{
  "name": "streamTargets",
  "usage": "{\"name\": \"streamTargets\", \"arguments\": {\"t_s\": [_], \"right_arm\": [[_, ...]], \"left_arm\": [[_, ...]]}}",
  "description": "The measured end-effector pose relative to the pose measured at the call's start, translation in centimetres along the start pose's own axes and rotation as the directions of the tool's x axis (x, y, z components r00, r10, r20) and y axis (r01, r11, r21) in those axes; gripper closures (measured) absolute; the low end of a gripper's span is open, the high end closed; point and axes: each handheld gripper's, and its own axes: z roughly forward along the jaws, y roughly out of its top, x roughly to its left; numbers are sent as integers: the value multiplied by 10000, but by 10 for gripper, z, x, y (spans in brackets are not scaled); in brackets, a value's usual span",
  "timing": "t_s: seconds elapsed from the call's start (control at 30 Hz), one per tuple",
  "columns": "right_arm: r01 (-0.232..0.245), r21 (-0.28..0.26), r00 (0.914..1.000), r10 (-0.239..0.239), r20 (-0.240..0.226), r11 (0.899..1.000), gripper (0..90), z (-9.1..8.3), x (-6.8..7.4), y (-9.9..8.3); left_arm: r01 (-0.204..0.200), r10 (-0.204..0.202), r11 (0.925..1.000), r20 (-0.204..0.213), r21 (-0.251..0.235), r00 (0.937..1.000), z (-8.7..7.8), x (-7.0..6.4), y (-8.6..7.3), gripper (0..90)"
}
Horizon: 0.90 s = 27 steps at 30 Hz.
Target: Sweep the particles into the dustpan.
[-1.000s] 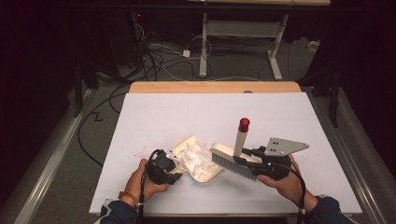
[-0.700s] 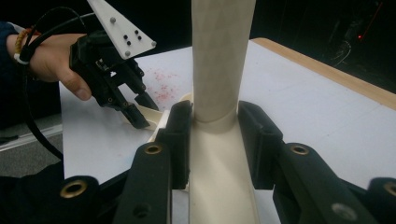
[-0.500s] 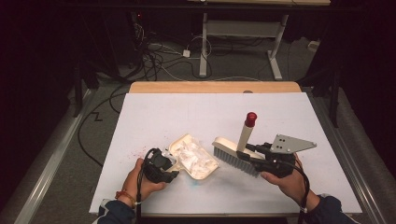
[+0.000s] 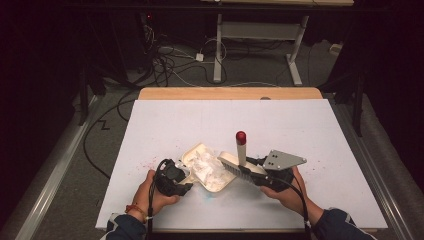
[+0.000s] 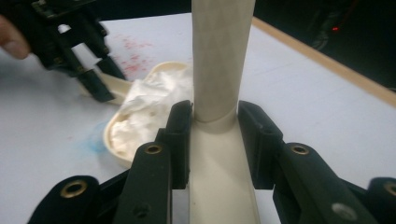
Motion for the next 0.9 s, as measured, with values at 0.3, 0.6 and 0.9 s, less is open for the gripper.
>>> {"name": "streamTargets", "arguments": {"t_s": [0.3, 0.6, 0.9], "right_arm": [[-82, -901, 9963, 3, -865, 9959, 683, -14, 8, 10], [-224, -1627, 9962, 83, -867, 9864, 683, -25, 5, 20], [-316, -1721, 9982, 222, -559, 9846, 683, -33, 0, 22]], "left_arm": [[12, -11, 10000, -20, 59, 10000, 1, -1, 1, 621], [-29, 29, 10000, -32, 81, 10000, 1, -1, 1, 621], [75, -76, 10000, -27, -31, 10000, 0, 0, -1, 621]]}}
